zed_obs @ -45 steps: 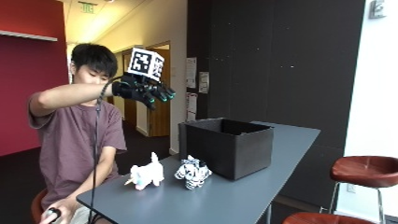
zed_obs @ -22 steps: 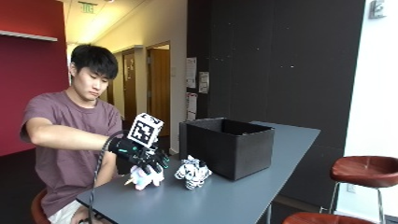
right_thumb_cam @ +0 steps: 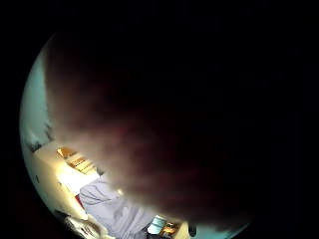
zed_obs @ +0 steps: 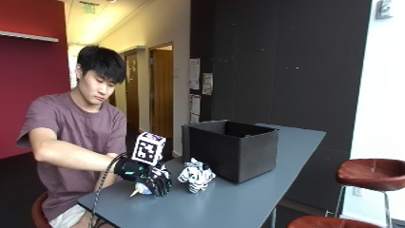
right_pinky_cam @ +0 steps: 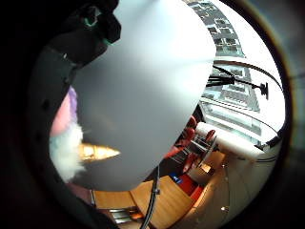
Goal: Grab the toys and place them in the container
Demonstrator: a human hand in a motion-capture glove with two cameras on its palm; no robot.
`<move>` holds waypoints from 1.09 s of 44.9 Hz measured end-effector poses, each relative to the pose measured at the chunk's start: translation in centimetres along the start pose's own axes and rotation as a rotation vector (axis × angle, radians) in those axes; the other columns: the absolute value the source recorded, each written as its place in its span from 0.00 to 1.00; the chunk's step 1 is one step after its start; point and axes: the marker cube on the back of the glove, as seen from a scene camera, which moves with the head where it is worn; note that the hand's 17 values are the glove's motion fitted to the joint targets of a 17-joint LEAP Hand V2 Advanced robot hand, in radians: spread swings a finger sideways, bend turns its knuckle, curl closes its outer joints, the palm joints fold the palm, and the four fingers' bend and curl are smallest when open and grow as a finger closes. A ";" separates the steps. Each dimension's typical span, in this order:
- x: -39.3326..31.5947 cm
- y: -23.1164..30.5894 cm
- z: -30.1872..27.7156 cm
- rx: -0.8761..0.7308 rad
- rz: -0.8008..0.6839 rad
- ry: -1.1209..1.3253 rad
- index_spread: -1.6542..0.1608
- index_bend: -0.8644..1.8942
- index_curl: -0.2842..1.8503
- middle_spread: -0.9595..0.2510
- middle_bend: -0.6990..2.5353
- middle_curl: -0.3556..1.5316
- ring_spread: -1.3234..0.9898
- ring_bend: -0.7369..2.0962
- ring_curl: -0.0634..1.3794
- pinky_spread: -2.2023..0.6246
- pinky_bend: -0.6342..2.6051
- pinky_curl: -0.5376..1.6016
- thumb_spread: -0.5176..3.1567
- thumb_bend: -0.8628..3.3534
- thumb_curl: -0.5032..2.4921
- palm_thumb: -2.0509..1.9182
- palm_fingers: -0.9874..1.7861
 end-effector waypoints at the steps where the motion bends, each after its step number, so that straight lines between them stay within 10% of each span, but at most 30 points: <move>1: 0.0 -0.1 0.0 0.010 -0.002 0.013 0.82 0.37 0.21 0.73 0.31 0.37 0.54 0.46 0.32 0.78 0.45 0.41 0.44 0.20 0.28 0.52 0.39; 19: 0.5 -1.6 -0.6 0.008 -0.083 -0.212 0.77 0.46 0.27 0.56 0.43 0.47 0.42 0.61 0.40 0.66 0.43 0.40 0.50 0.24 0.30 0.61 0.79; 49: 1.7 1.7 -4.7 0.016 -0.047 -0.208 0.80 0.75 0.49 0.60 0.61 0.64 0.40 0.74 0.55 0.63 0.49 0.49 0.33 0.26 0.44 0.68 0.76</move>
